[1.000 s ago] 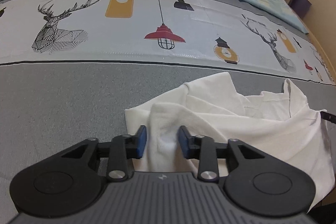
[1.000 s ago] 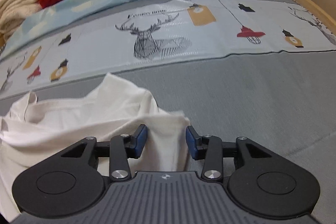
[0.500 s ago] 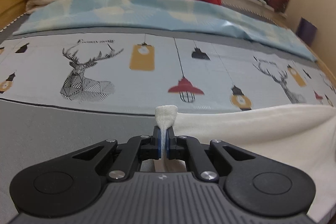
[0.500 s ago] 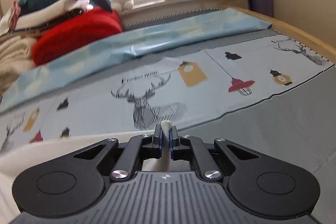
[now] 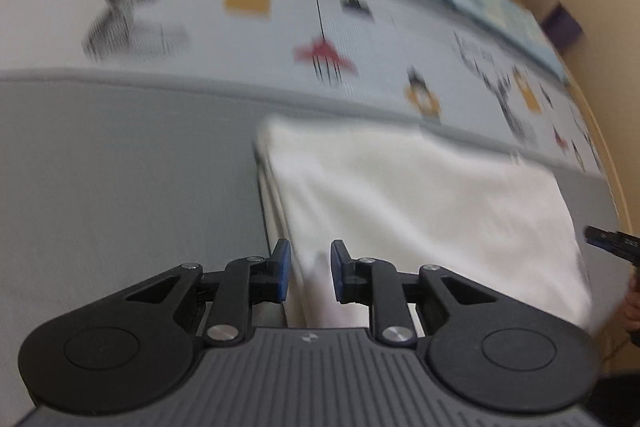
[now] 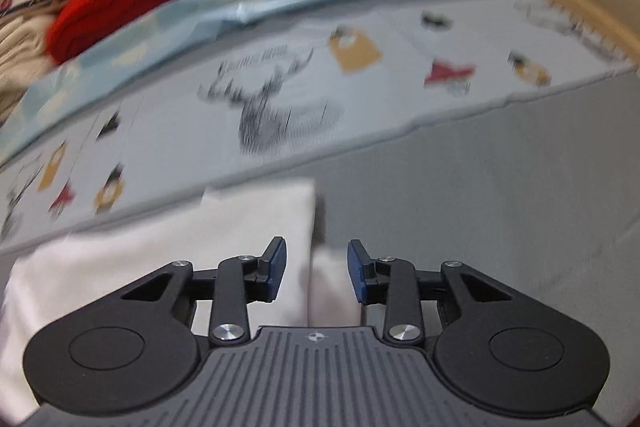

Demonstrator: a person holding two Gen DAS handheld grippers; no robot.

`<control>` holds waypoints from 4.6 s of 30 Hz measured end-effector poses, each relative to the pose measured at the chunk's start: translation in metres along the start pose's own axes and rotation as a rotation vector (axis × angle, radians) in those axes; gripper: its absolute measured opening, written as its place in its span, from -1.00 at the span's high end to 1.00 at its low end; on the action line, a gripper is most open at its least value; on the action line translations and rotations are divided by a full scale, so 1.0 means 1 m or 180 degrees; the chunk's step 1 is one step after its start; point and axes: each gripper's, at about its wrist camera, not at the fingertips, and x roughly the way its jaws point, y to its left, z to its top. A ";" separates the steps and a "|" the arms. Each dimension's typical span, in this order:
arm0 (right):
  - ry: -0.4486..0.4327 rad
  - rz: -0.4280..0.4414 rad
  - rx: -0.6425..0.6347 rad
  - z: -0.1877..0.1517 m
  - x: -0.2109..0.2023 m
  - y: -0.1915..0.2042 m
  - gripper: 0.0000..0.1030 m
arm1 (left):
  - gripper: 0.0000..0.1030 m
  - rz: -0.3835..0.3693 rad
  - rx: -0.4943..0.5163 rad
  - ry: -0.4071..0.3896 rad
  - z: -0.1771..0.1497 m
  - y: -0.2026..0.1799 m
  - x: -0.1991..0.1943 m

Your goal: Fold small clothes

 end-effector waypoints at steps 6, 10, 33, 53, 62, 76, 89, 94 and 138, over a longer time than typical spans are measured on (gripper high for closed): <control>0.0491 0.0202 -0.0290 -0.039 -0.023 -0.002 0.32 | 0.46 -0.0115 0.0375 0.0416 -0.047 -0.020 -0.009; 0.0588 0.0241 -0.0412 -0.059 -0.035 0.004 0.32 | 0.65 0.0059 0.0305 0.0572 -0.072 -0.017 -0.010; 0.0717 -0.0098 -0.0413 -0.072 -0.045 0.005 0.33 | 0.83 0.0375 0.0248 0.0667 -0.101 -0.020 0.002; -0.1018 -0.0444 -0.0046 -0.050 -0.167 -0.011 0.02 | 0.05 -0.0020 -0.0878 0.0102 -0.034 0.025 0.005; -0.0873 -0.0649 0.0002 -0.052 -0.163 -0.014 0.02 | 0.07 -0.0021 -0.0584 0.0349 -0.026 0.009 0.046; -0.0884 -0.0719 0.0189 -0.049 -0.155 -0.012 0.02 | 0.78 0.0431 -0.0042 -0.0069 -0.039 0.015 0.003; -0.0877 -0.0627 -0.0050 -0.049 -0.152 0.002 0.02 | 0.80 0.0195 -0.0294 -0.0152 -0.033 0.002 -0.054; -0.0908 -0.0625 -0.0008 -0.049 -0.158 -0.011 0.02 | 0.81 -0.0624 -0.0251 -0.0195 -0.018 -0.075 -0.049; 0.0714 -0.0044 -0.0719 -0.085 -0.050 0.061 0.81 | 0.59 -0.0335 0.1374 0.0792 -0.073 -0.193 0.067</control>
